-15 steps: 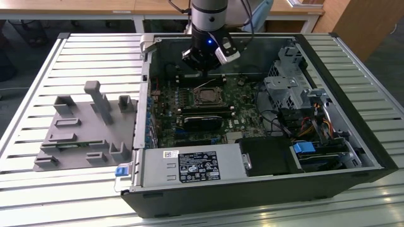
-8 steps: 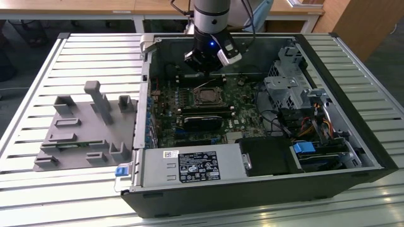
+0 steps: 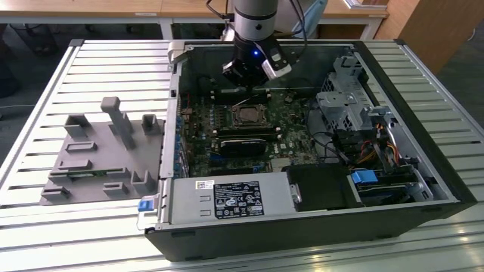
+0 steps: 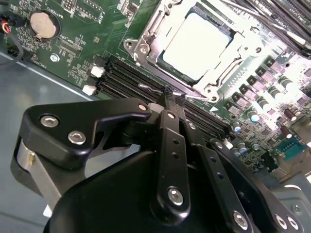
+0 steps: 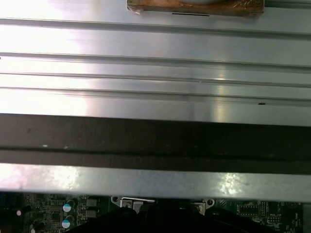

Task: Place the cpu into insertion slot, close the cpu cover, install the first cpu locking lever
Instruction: 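Close the cpu cover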

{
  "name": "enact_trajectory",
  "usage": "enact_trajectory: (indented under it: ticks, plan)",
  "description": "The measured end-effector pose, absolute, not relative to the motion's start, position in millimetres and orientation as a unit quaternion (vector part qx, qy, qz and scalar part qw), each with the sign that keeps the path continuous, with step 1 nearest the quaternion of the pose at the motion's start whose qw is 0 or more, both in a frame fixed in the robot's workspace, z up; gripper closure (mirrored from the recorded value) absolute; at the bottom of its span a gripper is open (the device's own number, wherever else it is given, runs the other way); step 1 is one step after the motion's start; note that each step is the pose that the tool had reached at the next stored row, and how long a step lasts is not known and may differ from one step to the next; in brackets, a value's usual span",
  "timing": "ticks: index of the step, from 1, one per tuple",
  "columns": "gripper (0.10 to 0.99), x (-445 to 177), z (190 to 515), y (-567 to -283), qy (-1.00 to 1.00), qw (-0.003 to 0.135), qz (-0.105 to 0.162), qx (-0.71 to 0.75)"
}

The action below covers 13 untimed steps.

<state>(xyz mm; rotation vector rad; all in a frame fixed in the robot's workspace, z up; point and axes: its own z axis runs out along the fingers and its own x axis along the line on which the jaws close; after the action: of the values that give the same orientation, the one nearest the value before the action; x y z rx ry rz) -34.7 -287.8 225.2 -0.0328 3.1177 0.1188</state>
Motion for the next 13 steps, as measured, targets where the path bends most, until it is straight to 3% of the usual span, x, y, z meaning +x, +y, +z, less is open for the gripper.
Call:
enact_trajectory:
  ticks: [13]
  plan:
    - [0.980, -27.2, 220.5, -287.5, 0.999, 0.011, 0.038, -0.010]
